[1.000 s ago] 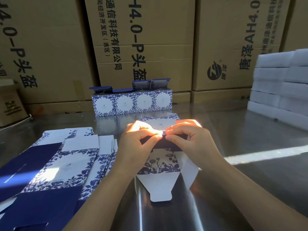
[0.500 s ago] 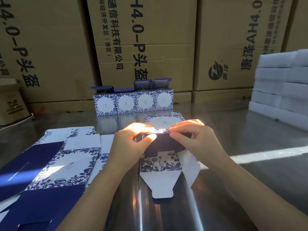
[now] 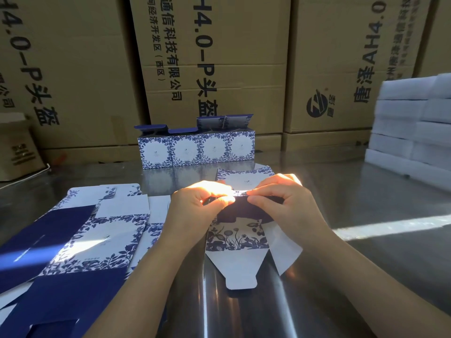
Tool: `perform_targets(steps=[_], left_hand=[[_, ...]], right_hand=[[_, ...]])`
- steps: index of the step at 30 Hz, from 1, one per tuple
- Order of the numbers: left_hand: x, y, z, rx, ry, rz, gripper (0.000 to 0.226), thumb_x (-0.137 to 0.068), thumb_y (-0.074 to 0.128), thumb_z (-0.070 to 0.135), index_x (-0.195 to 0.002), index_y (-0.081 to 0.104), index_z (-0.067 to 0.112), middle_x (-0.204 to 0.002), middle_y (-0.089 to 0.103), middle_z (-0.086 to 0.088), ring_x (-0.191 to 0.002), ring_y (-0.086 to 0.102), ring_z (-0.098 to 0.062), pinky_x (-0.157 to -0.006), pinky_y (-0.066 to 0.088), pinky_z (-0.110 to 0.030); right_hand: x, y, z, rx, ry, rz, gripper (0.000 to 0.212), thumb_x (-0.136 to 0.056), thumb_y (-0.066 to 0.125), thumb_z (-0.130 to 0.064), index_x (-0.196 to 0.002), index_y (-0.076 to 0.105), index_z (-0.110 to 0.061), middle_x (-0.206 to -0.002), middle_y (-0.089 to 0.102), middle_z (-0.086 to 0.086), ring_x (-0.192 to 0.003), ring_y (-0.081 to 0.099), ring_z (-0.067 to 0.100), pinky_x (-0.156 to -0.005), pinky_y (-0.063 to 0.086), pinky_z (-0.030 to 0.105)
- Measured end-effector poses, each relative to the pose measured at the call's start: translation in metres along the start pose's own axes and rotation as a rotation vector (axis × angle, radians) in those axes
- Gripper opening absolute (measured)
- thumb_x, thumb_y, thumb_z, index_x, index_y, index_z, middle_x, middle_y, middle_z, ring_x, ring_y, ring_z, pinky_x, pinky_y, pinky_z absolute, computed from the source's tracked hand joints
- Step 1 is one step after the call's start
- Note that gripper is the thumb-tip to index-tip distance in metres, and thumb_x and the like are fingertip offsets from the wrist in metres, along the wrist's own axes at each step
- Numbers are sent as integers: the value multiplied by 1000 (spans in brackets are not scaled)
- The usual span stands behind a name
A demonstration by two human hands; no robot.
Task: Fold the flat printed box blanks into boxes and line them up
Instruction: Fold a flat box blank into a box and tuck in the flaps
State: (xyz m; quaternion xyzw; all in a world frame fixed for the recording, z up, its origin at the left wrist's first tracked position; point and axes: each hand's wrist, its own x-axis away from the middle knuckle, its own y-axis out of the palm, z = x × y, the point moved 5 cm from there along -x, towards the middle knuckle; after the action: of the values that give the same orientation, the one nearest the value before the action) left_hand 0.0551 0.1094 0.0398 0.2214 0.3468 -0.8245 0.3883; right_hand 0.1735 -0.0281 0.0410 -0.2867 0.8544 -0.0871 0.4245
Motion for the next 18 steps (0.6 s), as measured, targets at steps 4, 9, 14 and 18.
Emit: perform_targets(steps=[4,9,14,18], left_hand=[[-1,-5,-1,-30,-1,10,16,-80,71,28,-77,68,44,-78,63,36,-83,60,14,-69,46,-5],[-3,-17,-16,72,-95,137,14,-78,75,14,-85,74,25,-79,65,29,-75,59,19,-65,38,4],[-2,-16,-13,68,-92,125,21,-78,74,13,-79,71,33,-69,61,38,-74,58,21,-65,37,5],[-1,-16,-11,72,-89,97,33,-78,74,15,-71,64,45,-64,56,45,-73,56,24,-64,37,5]], right_hand=[[-1,-7,4,-49,13,24,20,-79,74,-20,-77,73,-39,-87,68,-26,-94,60,-3,-78,43,6],[-3,-14,12,-86,95,63,23,-81,73,-15,-84,72,-37,-98,66,-19,-87,63,-1,-77,47,8],[-2,-14,12,-61,132,159,19,-81,72,-16,-78,72,-35,-90,68,-19,-73,61,-4,-66,44,5],[-2,-14,12,-27,134,159,17,-81,72,-18,-73,73,-33,-86,68,-19,-69,59,-4,-62,44,7]])
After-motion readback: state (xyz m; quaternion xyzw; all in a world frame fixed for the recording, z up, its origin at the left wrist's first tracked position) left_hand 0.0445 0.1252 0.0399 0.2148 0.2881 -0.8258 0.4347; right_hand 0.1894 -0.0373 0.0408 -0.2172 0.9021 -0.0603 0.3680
